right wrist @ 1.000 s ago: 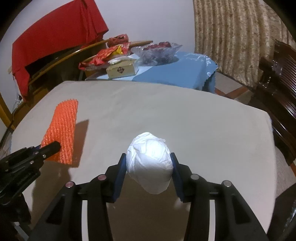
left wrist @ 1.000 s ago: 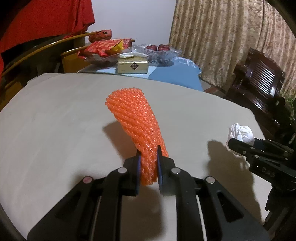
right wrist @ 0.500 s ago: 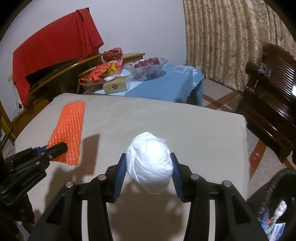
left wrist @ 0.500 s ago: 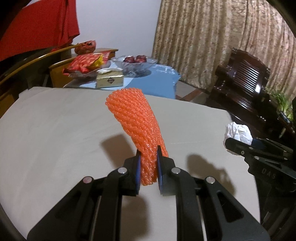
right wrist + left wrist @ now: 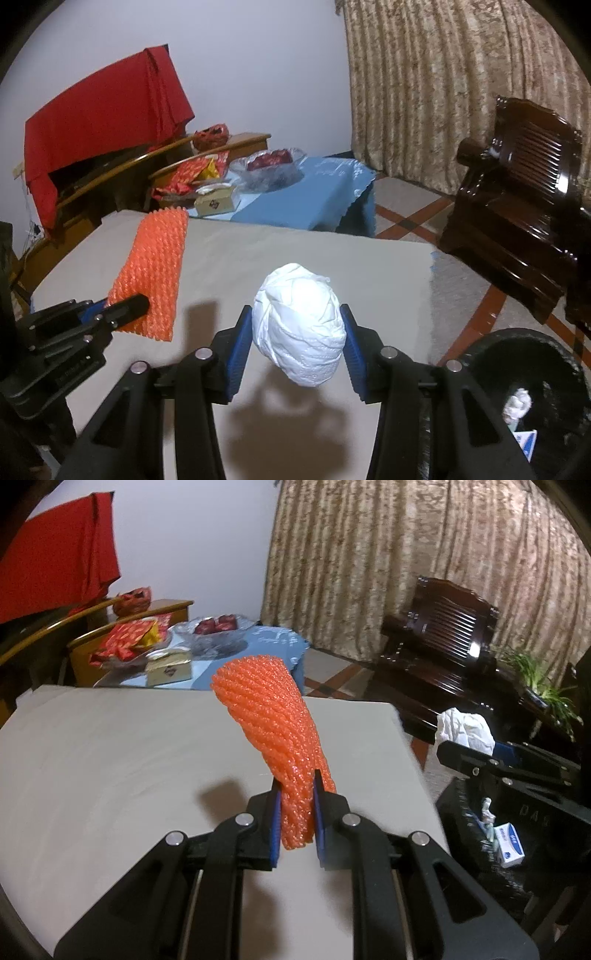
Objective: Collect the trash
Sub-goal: 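Carry the orange foam strip and white tissue ball over the bin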
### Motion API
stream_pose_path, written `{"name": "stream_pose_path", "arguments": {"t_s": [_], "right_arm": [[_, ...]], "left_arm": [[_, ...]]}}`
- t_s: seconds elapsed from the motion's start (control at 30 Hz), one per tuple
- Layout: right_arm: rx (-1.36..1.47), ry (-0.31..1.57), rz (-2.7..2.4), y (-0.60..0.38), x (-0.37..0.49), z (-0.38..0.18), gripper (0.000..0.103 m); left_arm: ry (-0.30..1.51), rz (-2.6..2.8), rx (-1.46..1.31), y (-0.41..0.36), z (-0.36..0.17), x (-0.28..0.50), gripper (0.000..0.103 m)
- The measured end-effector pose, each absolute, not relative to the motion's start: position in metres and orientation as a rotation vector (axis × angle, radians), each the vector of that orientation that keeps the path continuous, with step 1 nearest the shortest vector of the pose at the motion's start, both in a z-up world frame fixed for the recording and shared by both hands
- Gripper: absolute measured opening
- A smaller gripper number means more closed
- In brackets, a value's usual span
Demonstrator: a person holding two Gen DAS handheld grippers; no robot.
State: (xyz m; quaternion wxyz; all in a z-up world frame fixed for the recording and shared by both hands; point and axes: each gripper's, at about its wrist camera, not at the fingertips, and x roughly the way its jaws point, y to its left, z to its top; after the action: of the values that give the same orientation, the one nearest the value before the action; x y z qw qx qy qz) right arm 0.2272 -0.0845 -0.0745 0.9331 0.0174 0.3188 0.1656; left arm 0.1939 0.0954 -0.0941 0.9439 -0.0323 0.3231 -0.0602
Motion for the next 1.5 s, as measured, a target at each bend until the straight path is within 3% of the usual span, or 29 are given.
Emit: {"name": "stream_pose_path", "arguments": {"t_s": [0.77,1.5], "right_arm": [[0.097,0.553,0.167,-0.196,0.144,-0.041,0.046],[0.141,0.577,-0.047,-0.307,0.118,-0.062,0.046]], "left_arm": [[0.611,-0.319,-0.014,-0.013,-0.068,0.142,0.013],[0.639,-0.54,0.068,-0.129,-0.093,0.149,0.014]]}}
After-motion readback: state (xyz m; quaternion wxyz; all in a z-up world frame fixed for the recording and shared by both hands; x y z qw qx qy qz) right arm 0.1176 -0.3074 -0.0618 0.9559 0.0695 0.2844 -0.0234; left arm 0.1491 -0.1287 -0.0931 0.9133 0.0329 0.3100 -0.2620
